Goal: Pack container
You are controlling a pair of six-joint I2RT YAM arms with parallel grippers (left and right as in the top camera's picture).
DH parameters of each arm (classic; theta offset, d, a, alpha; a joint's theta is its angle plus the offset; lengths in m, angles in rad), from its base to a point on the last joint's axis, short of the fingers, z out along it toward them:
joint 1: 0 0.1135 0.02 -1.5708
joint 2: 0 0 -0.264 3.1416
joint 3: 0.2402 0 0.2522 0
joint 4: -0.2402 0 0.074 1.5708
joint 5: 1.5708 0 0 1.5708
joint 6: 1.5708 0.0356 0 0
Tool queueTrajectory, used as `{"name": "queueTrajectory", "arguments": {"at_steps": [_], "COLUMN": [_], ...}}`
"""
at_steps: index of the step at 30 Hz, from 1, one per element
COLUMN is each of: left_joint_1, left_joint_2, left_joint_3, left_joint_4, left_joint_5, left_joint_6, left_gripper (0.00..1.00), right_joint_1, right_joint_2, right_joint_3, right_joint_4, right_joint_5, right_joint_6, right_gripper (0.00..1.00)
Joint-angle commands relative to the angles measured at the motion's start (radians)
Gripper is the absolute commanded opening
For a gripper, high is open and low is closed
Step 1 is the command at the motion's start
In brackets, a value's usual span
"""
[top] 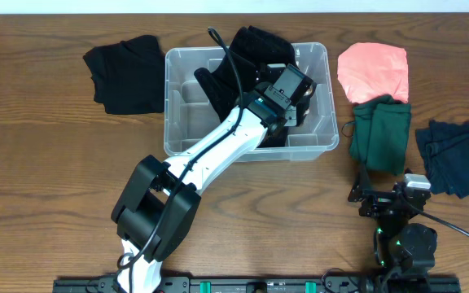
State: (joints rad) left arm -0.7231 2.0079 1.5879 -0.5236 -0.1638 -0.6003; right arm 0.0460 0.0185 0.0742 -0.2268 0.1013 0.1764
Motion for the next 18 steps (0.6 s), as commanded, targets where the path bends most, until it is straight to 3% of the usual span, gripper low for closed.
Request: {"name": "queueTrajectory", "arguments": {"at_steps": [1,4,6,9,14,18], "left_joint_1": [0.000,0.000,0.000,0.000,0.000,0.000], "left_joint_2": [0.006,0.006,0.002,-0.014,-0.084,-0.182], "left_joint_3": [0.028,0.028,0.029,0.029,0.029,0.029], "left_joint_4": [-0.034,-0.051,-0.051,-0.051,-0.047,-0.055], "left_joint_5": [0.014,0.014,0.014,0.013,0.014,0.013], "left_joint_6": [0.043,0.079,0.154,0.236,0.354,0.407], "left_gripper": [0.11,0.13,0.23,0.27,0.57,0.62], "right_joint_1": [-0.011,-0.011,-0.011,-0.011,-0.011,-0.011], "right_joint_2": [-0.005,-0.005,-0.005,-0.005,-0.005,-0.005], "right_joint_3": [-0.003,-0.003,-0.003,-0.003,-0.003,-0.003], "right_joint_4": [-0.001,-0.001,-0.001,-0.001,-0.001,-0.001], "right_joint_5": [-0.004,-0.004,-0.004,-0.004,-0.004,-0.004], "right_joint_6": [0.010,0.010,0.010,0.010,0.010,0.010], "right_gripper": [0.99,0.99,0.99,0.99,0.99,0.99]}}
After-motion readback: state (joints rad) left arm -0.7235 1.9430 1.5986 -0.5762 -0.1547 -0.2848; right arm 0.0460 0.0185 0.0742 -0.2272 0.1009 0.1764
